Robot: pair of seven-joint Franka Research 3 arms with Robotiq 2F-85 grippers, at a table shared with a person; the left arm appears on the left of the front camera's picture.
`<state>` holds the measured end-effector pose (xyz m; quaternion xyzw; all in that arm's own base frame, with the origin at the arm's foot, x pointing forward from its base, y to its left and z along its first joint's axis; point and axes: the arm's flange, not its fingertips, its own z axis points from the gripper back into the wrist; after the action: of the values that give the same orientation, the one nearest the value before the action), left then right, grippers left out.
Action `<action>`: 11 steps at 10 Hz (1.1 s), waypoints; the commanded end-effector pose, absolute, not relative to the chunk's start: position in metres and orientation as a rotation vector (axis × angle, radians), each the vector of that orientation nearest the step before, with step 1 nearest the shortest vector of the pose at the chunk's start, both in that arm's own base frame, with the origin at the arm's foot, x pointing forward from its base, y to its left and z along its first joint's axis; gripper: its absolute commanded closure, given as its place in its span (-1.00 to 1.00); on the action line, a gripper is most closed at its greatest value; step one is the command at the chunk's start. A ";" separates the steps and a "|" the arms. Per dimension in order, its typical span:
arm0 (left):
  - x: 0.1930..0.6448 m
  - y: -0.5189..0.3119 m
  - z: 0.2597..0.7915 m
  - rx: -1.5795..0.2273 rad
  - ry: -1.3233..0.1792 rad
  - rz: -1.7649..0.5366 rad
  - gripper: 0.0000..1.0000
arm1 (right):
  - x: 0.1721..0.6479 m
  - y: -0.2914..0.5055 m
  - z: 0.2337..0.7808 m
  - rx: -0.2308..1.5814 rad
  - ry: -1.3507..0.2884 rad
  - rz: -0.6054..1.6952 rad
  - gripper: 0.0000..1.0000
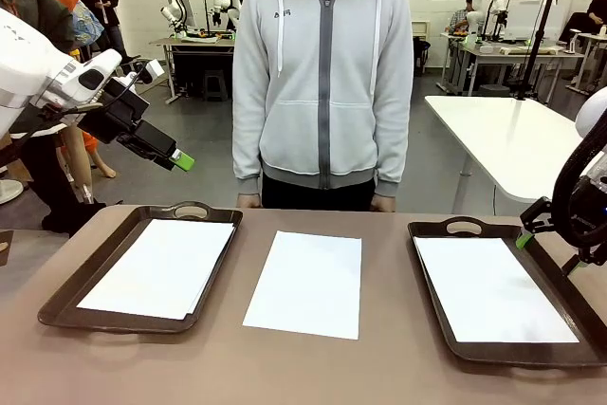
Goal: Sort the A4 documents.
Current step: Receive the A4 Paper.
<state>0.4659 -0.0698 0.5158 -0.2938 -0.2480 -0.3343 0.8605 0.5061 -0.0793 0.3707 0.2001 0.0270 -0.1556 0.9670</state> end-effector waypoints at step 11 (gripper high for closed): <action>0.466 -0.069 0.517 -0.614 -0.526 -0.699 -1.00 | 0.490 0.033 0.493 0.176 -0.180 0.518 -1.00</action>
<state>0.4659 -0.0698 0.5159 -0.2937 -0.2480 -0.3344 0.8604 0.4914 0.0449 0.4964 0.0604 -0.0860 0.2120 0.9716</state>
